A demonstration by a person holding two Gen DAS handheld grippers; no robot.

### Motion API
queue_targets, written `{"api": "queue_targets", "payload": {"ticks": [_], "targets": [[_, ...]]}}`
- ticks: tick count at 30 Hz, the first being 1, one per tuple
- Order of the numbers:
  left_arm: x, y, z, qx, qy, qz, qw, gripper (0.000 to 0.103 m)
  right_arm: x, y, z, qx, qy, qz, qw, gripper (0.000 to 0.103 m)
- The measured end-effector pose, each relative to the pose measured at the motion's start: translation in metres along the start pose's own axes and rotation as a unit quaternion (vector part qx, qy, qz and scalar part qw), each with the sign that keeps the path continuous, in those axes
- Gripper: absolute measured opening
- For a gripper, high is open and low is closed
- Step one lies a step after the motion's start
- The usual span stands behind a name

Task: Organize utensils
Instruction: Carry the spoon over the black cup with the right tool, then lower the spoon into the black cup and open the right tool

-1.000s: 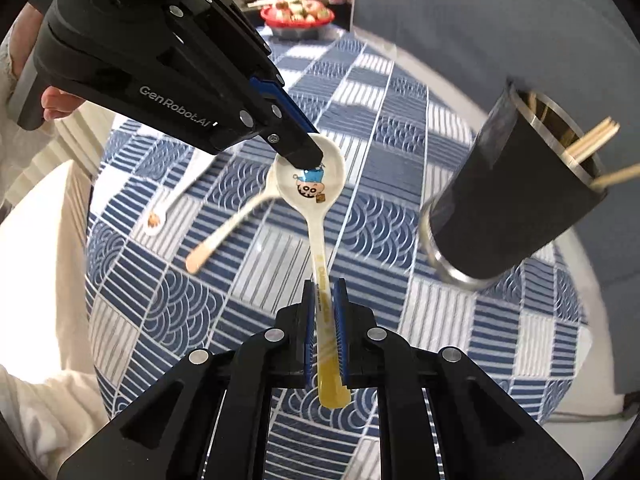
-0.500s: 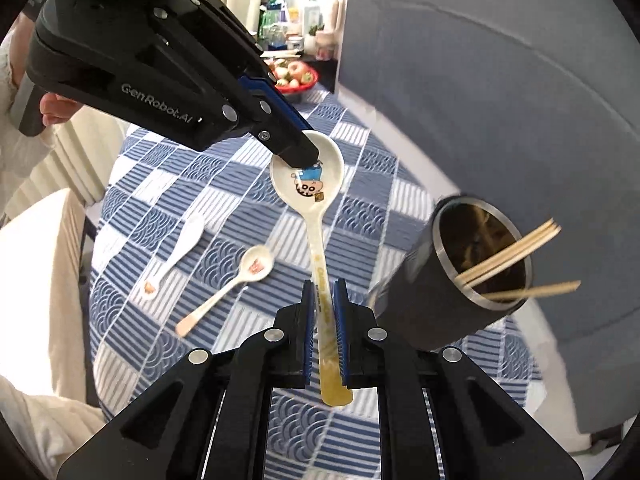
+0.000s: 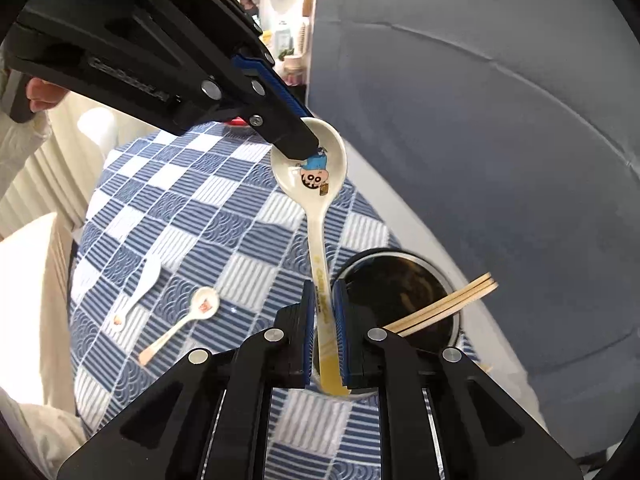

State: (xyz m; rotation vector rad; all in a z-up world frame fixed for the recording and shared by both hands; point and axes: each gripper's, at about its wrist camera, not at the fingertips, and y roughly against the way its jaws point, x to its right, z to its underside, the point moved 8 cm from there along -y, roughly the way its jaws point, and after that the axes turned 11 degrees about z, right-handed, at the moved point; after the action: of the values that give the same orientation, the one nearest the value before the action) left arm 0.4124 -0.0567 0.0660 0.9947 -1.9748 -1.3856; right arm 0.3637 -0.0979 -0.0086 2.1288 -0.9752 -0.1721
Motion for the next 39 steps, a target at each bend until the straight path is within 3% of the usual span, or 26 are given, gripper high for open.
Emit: {"api": "queue_targets", "payload": {"ticks": [7, 15, 24, 31, 33, 35, 36, 38, 39], "targets": [[0.0, 0.004, -0.029, 0.006, -0.017, -0.008, 0.9998, 0.009, 0.029, 0.001, -0.016, 0.022, -0.044, -0.036, 0.998, 0.008], [0.01, 0.014, -0.056, 0.029, -0.032, 0.013, 0.999, 0.009, 0.048, -0.005, -0.026, 0.04, -0.059, -0.02, 0.997, 0.008], [0.018, -0.021, -0.047, 0.008, -0.036, 0.04, 0.9985, 0.01, 0.037, -0.037, -0.008, 0.011, -0.06, -0.033, 0.998, 0.007], [0.011, -0.041, -0.028, -0.001, -0.009, 0.063, 0.9979, 0.012, 0.026, -0.05, 0.011, -0.015, -0.047, -0.032, 0.998, 0.007], [0.009, -0.043, -0.024, -0.002, -0.007, 0.065, 0.9978, 0.019, 0.027, -0.048, 0.011, -0.013, -0.046, -0.027, 0.998, 0.008], [0.011, -0.044, -0.016, -0.001, -0.007, 0.071, 0.9975, 0.042, 0.026, -0.044, 0.011, -0.009, -0.044, -0.024, 0.999, 0.012], [0.011, -0.043, -0.015, 0.004, -0.006, 0.065, 0.9979, 0.06, 0.027, -0.042, 0.011, -0.006, -0.043, -0.024, 0.999, 0.015], [0.008, -0.038, -0.007, 0.017, 0.004, 0.066, 0.9977, 0.069, 0.026, -0.034, 0.011, 0.002, -0.036, -0.013, 0.999, 0.054], [0.005, -0.034, -0.002, 0.023, 0.009, 0.065, 0.9976, 0.071, 0.025, -0.028, 0.01, 0.012, -0.031, -0.009, 0.999, 0.061]]}}
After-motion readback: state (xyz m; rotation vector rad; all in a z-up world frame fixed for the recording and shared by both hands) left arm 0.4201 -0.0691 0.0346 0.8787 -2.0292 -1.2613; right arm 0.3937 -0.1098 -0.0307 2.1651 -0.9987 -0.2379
